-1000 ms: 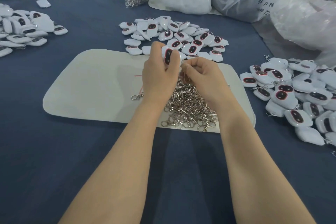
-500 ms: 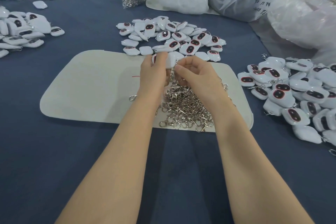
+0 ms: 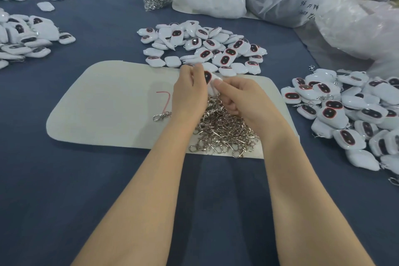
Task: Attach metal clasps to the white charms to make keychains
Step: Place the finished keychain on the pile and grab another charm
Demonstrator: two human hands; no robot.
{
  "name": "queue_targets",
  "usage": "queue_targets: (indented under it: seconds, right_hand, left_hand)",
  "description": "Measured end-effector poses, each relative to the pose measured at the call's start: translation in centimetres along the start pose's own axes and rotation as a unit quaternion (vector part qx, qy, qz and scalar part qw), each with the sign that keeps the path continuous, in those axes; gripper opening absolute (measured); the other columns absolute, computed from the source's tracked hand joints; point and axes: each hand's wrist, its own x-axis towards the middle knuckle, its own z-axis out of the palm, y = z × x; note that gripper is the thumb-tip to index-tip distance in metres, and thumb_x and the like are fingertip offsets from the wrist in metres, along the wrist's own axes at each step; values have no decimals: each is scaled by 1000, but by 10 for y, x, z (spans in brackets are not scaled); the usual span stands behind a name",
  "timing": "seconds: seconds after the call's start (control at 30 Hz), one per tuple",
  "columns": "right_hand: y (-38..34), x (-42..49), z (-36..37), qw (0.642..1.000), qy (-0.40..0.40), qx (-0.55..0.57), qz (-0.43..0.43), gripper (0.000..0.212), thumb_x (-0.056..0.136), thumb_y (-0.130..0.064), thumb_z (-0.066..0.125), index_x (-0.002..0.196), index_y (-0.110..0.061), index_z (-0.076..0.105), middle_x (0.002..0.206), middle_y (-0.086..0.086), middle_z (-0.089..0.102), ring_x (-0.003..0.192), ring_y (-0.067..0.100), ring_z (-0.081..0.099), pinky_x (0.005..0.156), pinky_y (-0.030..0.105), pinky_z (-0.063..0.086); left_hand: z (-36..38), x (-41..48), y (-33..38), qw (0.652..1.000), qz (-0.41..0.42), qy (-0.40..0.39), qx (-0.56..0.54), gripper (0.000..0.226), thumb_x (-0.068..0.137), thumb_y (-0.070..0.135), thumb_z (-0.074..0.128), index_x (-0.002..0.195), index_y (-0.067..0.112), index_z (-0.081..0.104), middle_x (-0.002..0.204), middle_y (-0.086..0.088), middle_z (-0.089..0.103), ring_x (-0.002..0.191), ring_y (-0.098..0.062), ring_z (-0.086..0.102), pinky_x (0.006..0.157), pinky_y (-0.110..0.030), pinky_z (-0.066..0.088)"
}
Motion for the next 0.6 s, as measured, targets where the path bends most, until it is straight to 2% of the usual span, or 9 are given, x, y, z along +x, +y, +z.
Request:
queue_targets:
  seconds: [0.07, 0.13, 0.2, 0.27, 0.3, 0.37, 0.5, 0.57, 0.6]
  right_hand:
    - [-3, 0, 2, 998, 28, 44, 17, 26, 94, -24, 58, 70, -14, 57, 49, -8, 44, 43, 10, 32, 44, 20, 28]
    - [-9, 3, 4, 971, 133, 198, 29, 24, 96, -17, 55, 73, -11, 54, 50, -6, 54, 44, 7, 44, 46, 21, 37]
    - [-14, 4, 0, 876, 223, 428, 0, 8, 97, -11, 52, 93, -4, 53, 65, 2, 66, 54, 10, 60, 52, 20, 49]
    - [-13, 4, -5, 809, 279, 516, -33, 24, 98, -13, 51, 119, -2, 47, 90, 10, 70, 69, 15, 69, 62, 21, 54]
    - [-11, 4, -7, 807, 302, 507, -33, 34, 98, -16, 51, 129, -4, 42, 98, 11, 69, 74, 17, 70, 66, 22, 55]
    - [-9, 4, -3, 842, 340, 419, -15, 40, 98, -16, 52, 134, -8, 37, 102, 8, 66, 73, 15, 69, 70, 22, 56]
    - [-5, 6, 5, 936, 341, 84, -9, 22, 95, -14, 51, 116, -17, 56, 103, -8, 64, 84, 4, 64, 79, 18, 52]
    - [-2, 5, 5, 946, 319, -61, -19, 24, 95, -16, 47, 115, -19, 60, 105, -15, 60, 97, 1, 59, 78, 5, 42]
    - [-1, 6, 5, 945, 302, -123, -19, 26, 96, -17, 45, 117, -20, 60, 111, -13, 59, 105, 3, 55, 79, 6, 38]
  left_hand:
    - [0, 0, 2, 999, -6, 0, -51, 28, 101, 42, 31, 86, 23, 44, 79, 0, 58, 64, -13, 53, 65, -33, 42]
    - [0, 1, 3, 996, -11, 12, -83, 25, 101, 39, 30, 88, 24, 44, 76, 2, 61, 53, -7, 52, 59, -29, 41]
    - [-2, 2, 4, 995, -22, 25, -96, 22, 102, 38, 31, 94, 23, 46, 77, 6, 62, 52, -4, 52, 59, -26, 42]
    - [-3, 3, 3, 993, -36, 27, -107, 20, 101, 35, 35, 100, 20, 49, 82, 6, 62, 54, -4, 52, 60, -25, 43]
    - [-3, 3, 3, 993, -41, 25, -107, 18, 101, 33, 37, 102, 19, 49, 83, 7, 62, 55, -3, 52, 60, -25, 44]
    - [-2, 3, 2, 994, -45, 22, -101, 14, 100, 29, 40, 102, 20, 50, 84, 8, 62, 57, -3, 53, 63, -26, 45]
    - [-2, 3, 2, 994, -41, 27, -97, 9, 99, 26, 42, 95, 24, 49, 87, 8, 63, 60, -4, 53, 62, -25, 46]
    - [-3, 4, 2, 994, -45, 35, -98, 9, 98, 24, 42, 92, 24, 49, 89, 8, 63, 59, -2, 54, 60, -22, 47]
    - [-3, 4, 1, 992, -50, 39, -105, 8, 98, 23, 43, 93, 23, 50, 89, 8, 63, 56, 1, 53, 56, -19, 47]
